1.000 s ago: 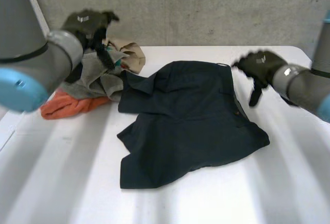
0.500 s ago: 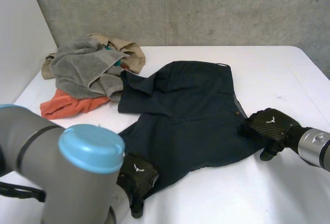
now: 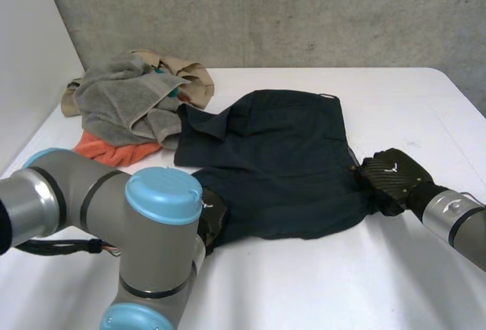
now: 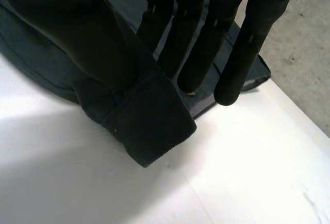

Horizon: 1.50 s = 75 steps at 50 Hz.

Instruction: Fold the laundry.

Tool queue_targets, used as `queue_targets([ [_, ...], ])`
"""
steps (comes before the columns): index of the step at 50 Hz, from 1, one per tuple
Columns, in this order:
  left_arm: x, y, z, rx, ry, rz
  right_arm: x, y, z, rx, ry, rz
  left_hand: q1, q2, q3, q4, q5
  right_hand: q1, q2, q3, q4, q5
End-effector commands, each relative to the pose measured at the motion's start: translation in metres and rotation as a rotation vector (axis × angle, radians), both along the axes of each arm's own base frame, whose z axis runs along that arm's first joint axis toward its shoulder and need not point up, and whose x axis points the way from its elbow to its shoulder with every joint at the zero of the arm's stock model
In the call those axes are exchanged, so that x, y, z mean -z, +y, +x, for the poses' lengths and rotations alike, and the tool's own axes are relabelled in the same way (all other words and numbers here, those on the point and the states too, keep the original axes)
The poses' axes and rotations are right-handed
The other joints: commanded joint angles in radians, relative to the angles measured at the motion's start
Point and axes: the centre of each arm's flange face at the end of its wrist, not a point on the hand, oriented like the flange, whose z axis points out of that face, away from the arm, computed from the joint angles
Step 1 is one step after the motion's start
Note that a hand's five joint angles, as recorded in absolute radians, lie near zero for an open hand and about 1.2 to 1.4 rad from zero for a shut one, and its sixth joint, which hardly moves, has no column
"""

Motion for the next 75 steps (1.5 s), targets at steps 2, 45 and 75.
queue_targets([
  [2, 0.01, -0.02, -0.008, 0.003, -0.061, -0.147, -0.011, 0.012, -0.005, 0.029, 0.022, 0.09, 0.586, 0.606, 0.616, 0.615, 0.618, 0.302, 0.238, 0.214, 0.205, 0.233],
  [45, -0.082, -0.064, -0.032, 0.072, 0.09, -0.053, -0.061, -0.016, -0.004, 0.165, 0.207, 0.211, 0.587, 0.606, 0.616, 0.616, 0.619, 0.302, 0.238, 0.214, 0.205, 0.233],
  [75, -0.211, -0.091, -0.024, 0.035, 0.439, -0.428, -0.161, -0.069, 0.039, 0.313, -0.2, -0.351, 0.587, 0.606, 0.616, 0.616, 0.619, 0.302, 0.238, 0.214, 0.205, 0.233],
])
